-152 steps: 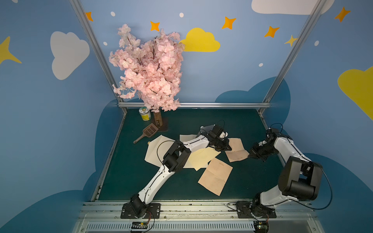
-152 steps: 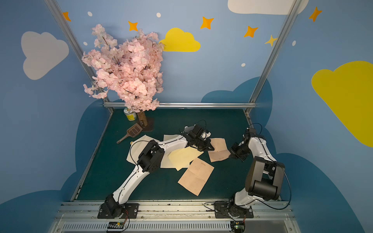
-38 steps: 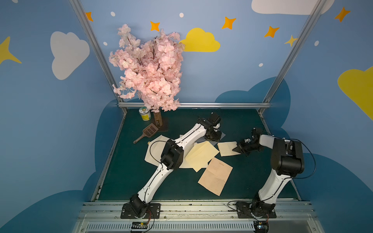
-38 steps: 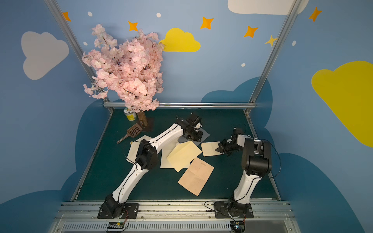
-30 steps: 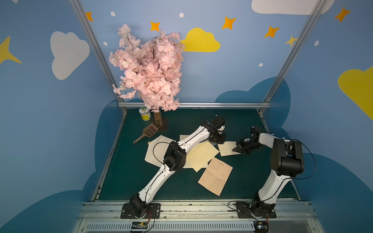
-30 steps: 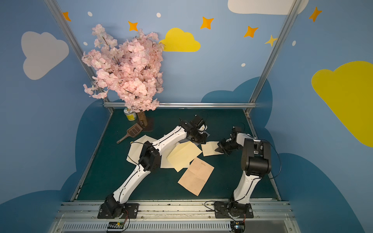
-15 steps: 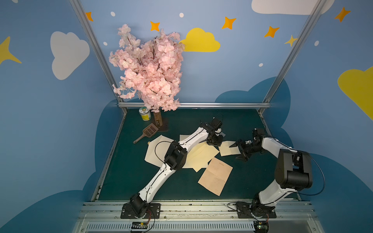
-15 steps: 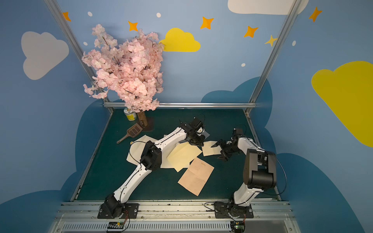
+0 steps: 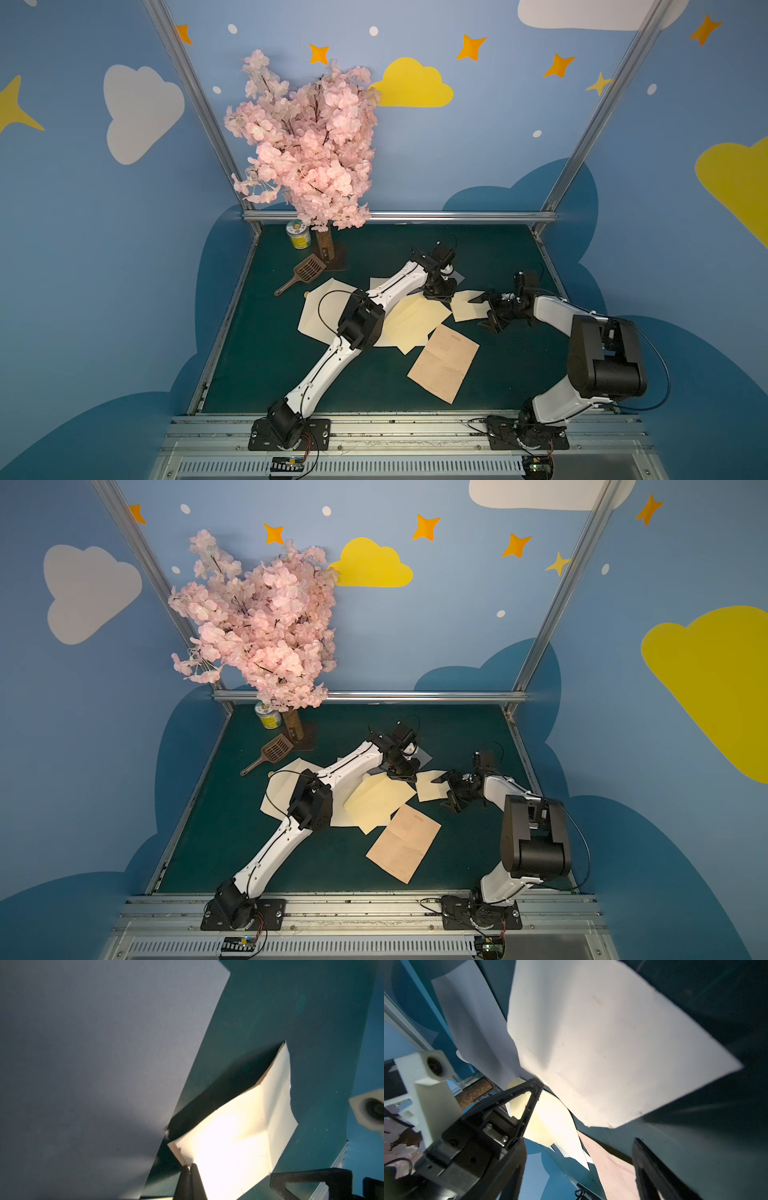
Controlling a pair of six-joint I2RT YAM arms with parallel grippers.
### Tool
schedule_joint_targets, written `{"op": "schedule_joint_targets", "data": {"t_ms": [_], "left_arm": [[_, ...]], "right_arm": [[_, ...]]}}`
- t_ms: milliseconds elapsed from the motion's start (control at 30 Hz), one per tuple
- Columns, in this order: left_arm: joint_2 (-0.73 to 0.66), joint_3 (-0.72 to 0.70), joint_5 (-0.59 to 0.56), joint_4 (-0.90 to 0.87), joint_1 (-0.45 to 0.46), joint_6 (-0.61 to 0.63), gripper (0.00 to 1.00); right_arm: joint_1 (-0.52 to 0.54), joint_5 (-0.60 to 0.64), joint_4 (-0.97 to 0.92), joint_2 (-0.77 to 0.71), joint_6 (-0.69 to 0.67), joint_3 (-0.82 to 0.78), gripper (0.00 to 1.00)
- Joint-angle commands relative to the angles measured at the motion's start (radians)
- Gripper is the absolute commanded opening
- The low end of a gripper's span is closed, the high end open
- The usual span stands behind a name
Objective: Fold the letter paper in half and place it into the envelope
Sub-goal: Fold the letter paper at the center of the board.
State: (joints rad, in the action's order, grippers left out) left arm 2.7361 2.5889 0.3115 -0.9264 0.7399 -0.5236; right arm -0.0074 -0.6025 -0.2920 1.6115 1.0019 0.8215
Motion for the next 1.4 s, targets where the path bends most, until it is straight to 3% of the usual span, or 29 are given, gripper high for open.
{"op": "schedule_joint_targets", "data": {"t_ms": [0, 267, 500, 833, 1067, 1300, 1333, 1367], "left_arm": [[0.036, -0.002, 0.015, -0.043, -0.008, 0.008, 0.02], [0.044, 0.005, 0.033, -0.058, -0.017, 0.008, 0.02], [0.054, 0.017, 0.043, -0.067, -0.020, 0.010, 0.02], [0.061, 0.021, 0.058, -0.085, -0.020, 0.016, 0.02], [0.057, 0.022, 0.061, -0.098, -0.022, 0.021, 0.02], [0.026, 0.028, 0.048, -0.109, -0.029, 0.026, 0.03], [0.025, 0.035, 0.045, -0.108, -0.030, 0.027, 0.03], [0.026, 0.045, 0.042, -0.109, -0.031, 0.027, 0.03]], "right_arm": [[0.011, 0.029, 0.075, 0.008, 0.049, -0.017, 0.77], [0.033, 0.088, 0.084, -0.006, 0.054, -0.025, 0.72], [0.043, 0.119, 0.093, 0.000, 0.050, -0.037, 0.62], [0.060, 0.146, 0.171, -0.005, 0.012, -0.056, 0.30], [0.065, 0.161, 0.206, -0.018, -0.021, -0.059, 0.01], [0.067, 0.174, 0.087, -0.041, -0.094, -0.011, 0.00], [0.069, 0.174, 0.072, -0.055, -0.102, -0.013, 0.03], [0.069, 0.183, 0.052, -0.068, -0.106, -0.014, 0.20]]}}
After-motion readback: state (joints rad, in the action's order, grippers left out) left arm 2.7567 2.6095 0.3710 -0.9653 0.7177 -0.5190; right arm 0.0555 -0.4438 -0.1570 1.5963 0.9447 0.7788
